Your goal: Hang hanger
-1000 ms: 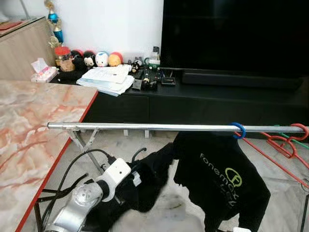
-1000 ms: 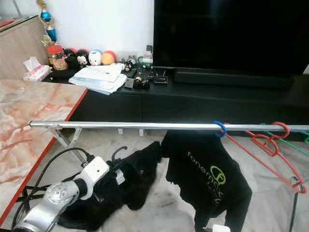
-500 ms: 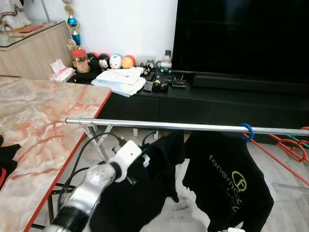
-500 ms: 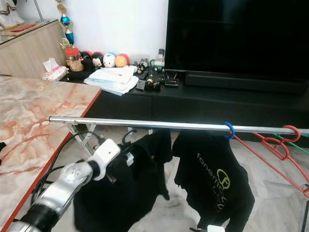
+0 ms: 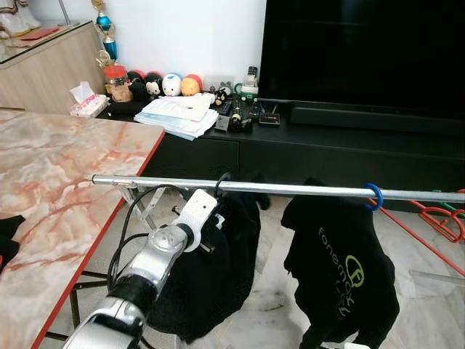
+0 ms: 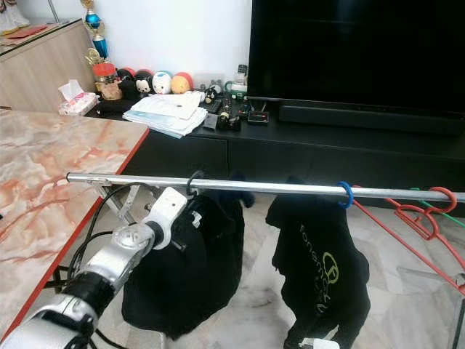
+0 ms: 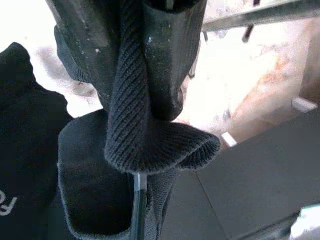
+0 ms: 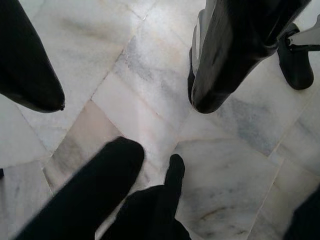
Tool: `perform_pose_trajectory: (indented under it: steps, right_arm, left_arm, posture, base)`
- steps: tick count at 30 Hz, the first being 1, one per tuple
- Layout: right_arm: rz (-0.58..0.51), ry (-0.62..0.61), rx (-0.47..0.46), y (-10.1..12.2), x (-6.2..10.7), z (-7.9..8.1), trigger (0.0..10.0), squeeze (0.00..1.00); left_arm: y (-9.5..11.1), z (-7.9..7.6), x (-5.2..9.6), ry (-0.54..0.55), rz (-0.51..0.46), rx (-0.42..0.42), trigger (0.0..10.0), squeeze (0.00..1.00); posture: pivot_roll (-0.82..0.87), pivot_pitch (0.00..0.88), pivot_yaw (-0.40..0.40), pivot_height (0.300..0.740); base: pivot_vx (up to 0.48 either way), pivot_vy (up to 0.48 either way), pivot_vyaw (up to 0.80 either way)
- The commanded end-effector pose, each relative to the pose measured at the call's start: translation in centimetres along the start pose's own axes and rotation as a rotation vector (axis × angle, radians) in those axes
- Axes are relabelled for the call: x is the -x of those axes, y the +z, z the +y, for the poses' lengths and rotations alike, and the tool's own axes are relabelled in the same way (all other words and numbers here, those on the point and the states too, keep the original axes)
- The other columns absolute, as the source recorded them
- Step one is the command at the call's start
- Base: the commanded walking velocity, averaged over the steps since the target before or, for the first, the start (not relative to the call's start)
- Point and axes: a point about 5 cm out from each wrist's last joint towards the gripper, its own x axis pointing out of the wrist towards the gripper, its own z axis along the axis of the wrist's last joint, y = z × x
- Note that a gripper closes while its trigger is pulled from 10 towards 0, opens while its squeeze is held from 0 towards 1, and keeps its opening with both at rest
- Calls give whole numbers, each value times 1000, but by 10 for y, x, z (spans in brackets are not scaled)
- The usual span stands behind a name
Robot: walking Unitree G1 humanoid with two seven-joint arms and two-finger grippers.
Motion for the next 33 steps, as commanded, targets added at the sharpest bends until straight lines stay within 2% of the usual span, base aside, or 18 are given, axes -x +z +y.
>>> perform_pose_trajectory:
  steps: [1,11,15,18,23,27,31,33]
  right_arm:
    - [10,-14,-23,-4,0,-2,10000,0]
    - [22,-35,-56,-9,1,-4,10000,0]
    - [22,-27,-58,-10,2,3,10000,0]
    - [21,-27,-60,-10,2,1,10000,0]
    - [17,-29,-61,-10,2,-3,10000,0]
    - [21,-28,-54,-11,1,-4,10000,0]
    - [21,-27,-52,-11,2,-3,10000,0]
    - [21,-25,-51,-11,2,-2,10000,0]
  left_arm:
    - [16,4,-4,25,-53,23,10000,0]
    - [24,9,-13,104,25,69,10000,0]
    - [21,14,-13,159,80,115,10000,0]
    - [20,15,-13,180,97,145,10000,0]
    - [5,14,-11,203,180,185,10000,0]
    - [-6,11,-10,205,209,201,10000,0]
    - [-11,9,-9,200,207,203,10000,0]
    - [-11,7,-9,191,145,208,10000,0]
  posture:
    - [-51,77,53,740]
    - [-86,95,74,740]
    - [-86,100,76,740]
    - [-85,103,76,740]
    - [-84,108,74,740]
    - [-77,110,69,740]
    - [-76,109,68,740]
    - [-73,107,67,740]
  base:
    - [0,0,0]
    - [0,0,0]
    - [0,0,0]
    - [0,0,0]
    - [0,0,0]
    - [0,0,0]
    - [0,0,0]
    - [0,0,0]
